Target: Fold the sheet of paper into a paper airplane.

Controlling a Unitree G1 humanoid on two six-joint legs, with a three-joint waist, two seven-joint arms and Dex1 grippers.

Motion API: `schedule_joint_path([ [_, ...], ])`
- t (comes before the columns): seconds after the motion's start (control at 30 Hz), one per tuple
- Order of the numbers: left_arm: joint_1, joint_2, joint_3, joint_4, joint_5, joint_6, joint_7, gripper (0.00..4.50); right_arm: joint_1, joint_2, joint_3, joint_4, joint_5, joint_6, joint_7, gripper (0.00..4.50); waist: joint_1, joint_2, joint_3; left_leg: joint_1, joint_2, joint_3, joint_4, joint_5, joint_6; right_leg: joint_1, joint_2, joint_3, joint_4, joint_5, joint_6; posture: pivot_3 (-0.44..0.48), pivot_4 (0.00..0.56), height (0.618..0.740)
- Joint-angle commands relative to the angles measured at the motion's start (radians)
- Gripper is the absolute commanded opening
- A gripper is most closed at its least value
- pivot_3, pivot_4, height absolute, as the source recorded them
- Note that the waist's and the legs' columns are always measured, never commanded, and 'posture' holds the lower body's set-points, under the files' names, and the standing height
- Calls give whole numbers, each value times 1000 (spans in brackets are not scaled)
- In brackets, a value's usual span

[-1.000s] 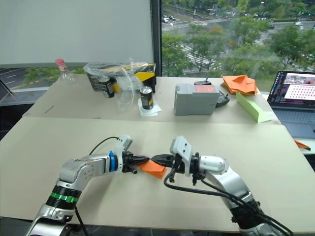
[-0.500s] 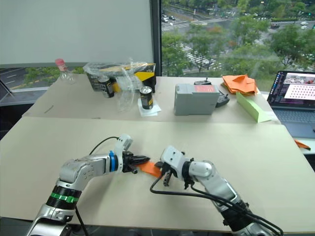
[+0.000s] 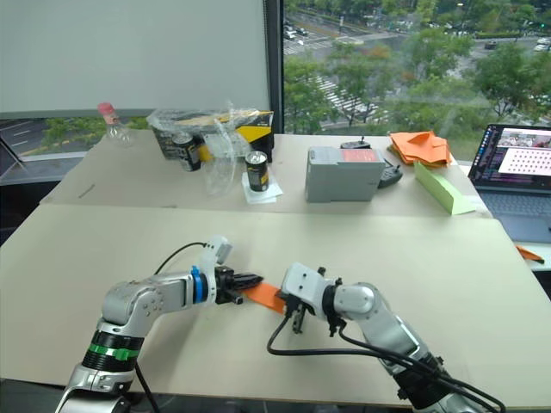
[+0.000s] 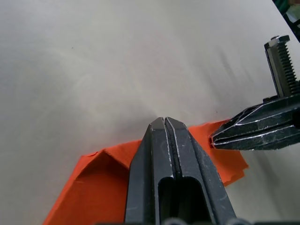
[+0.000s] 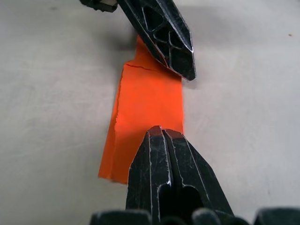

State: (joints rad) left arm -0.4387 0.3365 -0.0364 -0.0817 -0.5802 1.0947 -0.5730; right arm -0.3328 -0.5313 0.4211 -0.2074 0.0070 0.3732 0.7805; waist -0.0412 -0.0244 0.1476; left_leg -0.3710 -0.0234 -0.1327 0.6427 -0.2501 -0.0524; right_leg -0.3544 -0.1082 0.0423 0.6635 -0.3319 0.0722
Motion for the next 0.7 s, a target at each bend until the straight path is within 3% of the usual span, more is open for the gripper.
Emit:
schedule_joint_path([
  [0.03,-11,-26,2,-59,-25,22,18,0,18,-5,26,29,-39,4,6,16,0,0,0,0,0,0,0,0,0,0,0,0,0,0,0,0,150,740],
  [0.2,-8,-47,-22,-68,-20,32,27,0,20,3,23,30,-52,5,6,16,0,0,0,0,0,0,0,0,0,0,0,0,0,0,0,0,150,740],
  [0.7,38,4,-72,15,42,-46,3,0,22,8,16,24,-63,18,-1,16,1,0,0,0,0,0,0,0,0,0,0,0,0,0,0,0,150,740],
])
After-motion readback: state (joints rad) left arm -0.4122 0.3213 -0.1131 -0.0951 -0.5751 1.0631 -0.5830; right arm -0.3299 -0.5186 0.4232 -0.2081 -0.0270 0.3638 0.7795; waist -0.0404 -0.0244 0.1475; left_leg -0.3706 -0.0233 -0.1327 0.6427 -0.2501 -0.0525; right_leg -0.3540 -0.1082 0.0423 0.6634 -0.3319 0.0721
